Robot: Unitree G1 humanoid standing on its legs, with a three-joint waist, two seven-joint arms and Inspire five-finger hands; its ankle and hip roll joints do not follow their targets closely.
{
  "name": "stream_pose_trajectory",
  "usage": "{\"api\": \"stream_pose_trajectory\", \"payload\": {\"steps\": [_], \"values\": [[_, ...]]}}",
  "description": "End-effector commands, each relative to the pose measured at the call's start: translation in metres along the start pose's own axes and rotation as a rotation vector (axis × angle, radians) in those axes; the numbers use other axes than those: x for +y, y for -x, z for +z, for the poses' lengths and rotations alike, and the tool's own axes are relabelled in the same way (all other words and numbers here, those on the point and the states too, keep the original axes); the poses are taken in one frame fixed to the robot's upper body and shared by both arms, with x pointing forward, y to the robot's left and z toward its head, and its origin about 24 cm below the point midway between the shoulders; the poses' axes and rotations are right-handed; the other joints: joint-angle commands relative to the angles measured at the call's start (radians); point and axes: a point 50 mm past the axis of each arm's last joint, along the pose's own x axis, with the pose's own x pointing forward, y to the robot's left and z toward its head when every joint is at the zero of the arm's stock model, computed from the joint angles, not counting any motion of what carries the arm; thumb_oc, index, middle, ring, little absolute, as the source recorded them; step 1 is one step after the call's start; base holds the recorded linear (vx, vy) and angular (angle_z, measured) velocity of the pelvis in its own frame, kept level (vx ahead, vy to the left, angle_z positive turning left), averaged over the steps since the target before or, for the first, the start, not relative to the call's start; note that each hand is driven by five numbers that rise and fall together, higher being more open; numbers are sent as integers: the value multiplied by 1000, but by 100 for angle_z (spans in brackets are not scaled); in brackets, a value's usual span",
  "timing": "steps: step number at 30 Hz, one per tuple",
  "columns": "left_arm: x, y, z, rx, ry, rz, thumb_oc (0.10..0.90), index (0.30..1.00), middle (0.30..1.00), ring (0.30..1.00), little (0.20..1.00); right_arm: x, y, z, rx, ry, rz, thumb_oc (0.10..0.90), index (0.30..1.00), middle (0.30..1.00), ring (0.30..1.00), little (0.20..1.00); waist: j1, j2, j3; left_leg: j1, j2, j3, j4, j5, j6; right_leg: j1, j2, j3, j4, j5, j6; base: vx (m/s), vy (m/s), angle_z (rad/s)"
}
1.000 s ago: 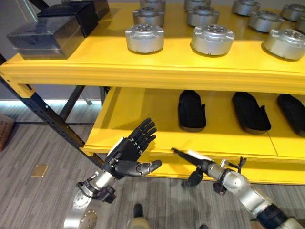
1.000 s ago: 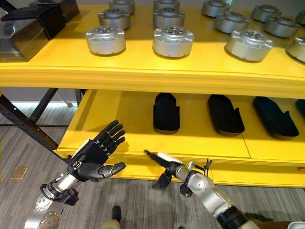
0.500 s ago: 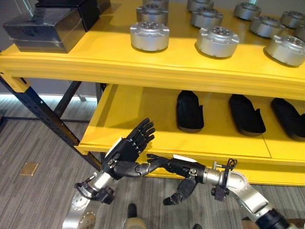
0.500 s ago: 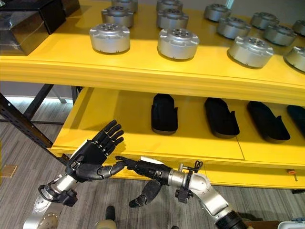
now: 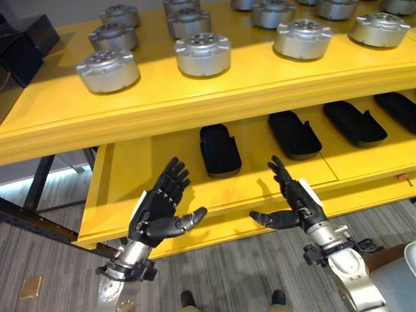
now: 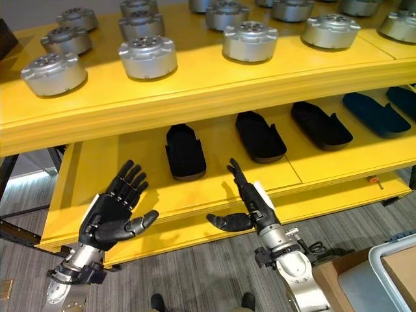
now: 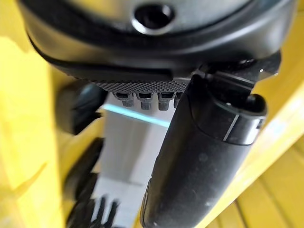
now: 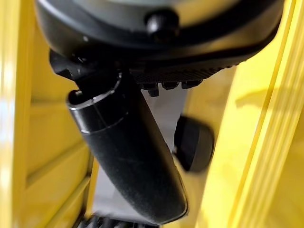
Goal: Move parts from the plastic box to the shelf.
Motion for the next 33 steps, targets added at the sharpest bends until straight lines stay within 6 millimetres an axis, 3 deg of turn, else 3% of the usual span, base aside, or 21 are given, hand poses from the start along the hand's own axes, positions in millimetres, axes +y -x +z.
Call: {"api": "stream_pose_trajectory", "payload": {"steps": [1,4,5,7,9,13,14,15,16,17,19,26,28,30,33], "values": [[-1,-18,50,-289,-131,-15,900,1000,1000,1000,1000,-18,-18,57,-382,47,-205,900,1000,1000,1000,1000,17,-44,-16,32,31,43,109,-141,-6,-47,-3,-55,125,-121,-73,-19,-118,-26],[-1,-15,51,-315,-125,32,900,1000,1000,1000,1000,-15,-18,60,-393,15,-170,900,1000,1000,1000,1000,12,-28,-8,13,53,47,125,-108,-22,-62,15,-55,130,-130,-92,-16,-103,-15],[-3,-14,51,-329,-124,34,900,1000,1000,1000,1000,-13,-18,56,-376,-30,-152,900,1000,1000,1000,1000,10,-18,-5,-5,85,47,137,-39,-45,-67,35,-68,125,-138,-110,-13,-95,-9],[-6,-14,50,-324,-114,-1,900,1000,1000,1000,1000,-13,-17,52,-368,-4,-151,900,1000,1000,1000,1000,-1,-13,-2,-8,111,83,145,12,-70,-51,43,-93,114,-151,-115,-3,-79,-13],[-10,-17,48,-321,-114,-52,900,1000,1000,1000,1000,-13,-17,50,-356,1,-158,900,1000,1000,1000,1000,-8,-13,2,-23,100,99,176,7,-69,-44,48,-113,104,-155,-121,-38,-47,19],[-15,-16,54,-370,-122,-79,900,1000,1000,1000,1000,-15,-21,42,-320,-16,-132,900,1000,1000,1000,1000,31,-20,6,-77,-107,-13,271,-176,23,-61,58,-67,81,-133,-124,-96,-24,-3],[-15,-14,57,-369,-137,-94,900,1000,1000,1000,1000,-13,-19,40,-305,-73,-114,900,1000,1000,1000,1000,45,-32,5,-83,-183,-48,293,-247,58,-54,67,-37,65,-126,-121,-77,-24,-46],[-14,-12,57,-361,-130,-108,900,1000,1000,1000,1000,-11,-17,40,-300,-101,-104,900,1000,1000,1000,1000,53,-41,-3,-84,-229,-70,287,-281,77,-54,73,-19,55,-119,-115,-82,-9,-50],[-15,-11,56,-341,-155,-126,900,1000,1000,1000,1000,-6,-16,39,-280,-121,-90,900,1000,1000,1000,1000,72,-43,-10,-81,-295,-147,265,-295,97,-52,97,23,46,-110,-101,-100,31,-57],[-19,-12,54,-311,-177,-190,900,1000,1000,1000,1000,-3,-17,34,-239,-169,-93,900,1000,1000,1000,1000,81,-49,-25,-74,-309,-195,212,-269,104,-53,119,54,34,-104,-97,-122,60,-71],[-29,-15,49,-268,-213,-292,900,1000,1000,1000,1000,0,-20,30,-213,-200,-87,900,1000,1000,1000,1000,81,-60,-45,-45,-302,-224,130,-238,113,-50,139,86,5,-88,-89,-163,87,-123],[-45,-26,41,-236,-187,-442,900,1000,1000,1000,1000,-2,-24,32,-222,-143,-91,900,1000,1000,1000,1000,43,-65,-58,1,-279,-209,18,-192,120,-48,165,155,-2,-81,-84,-126,98,-30],[-47,-29,39,-238,-185,-448,900,1000,1000,1000,1000,-4,-25,34,-236,-131,-87,900,1000,1000,1000,1000,37,-72,-54,9,-273,-185,13,-191,119,-43,168,139,6,-83,-84,-107,51,-32],[-47,-31,37,-252,-191,-417,900,1000,1000,1000,1000,0,-28,38,-266,-116,-53,900,1000,1000,1000,1000,61,-81,-43,32,-248,-74,15,-190,109,-41,139,-10,80,-109,-76,-133,19,-110],[-48,-33,37,-255,-183,-431,900,1000,1000,1000,1000,0,-31,37,-262,-105,-86,900,1000,1000,1000,1000,65,-79,-42,42,-236,-44,18,-192,120,-40,107,-30,114,-126,-72,-43,-26,-122]]}}
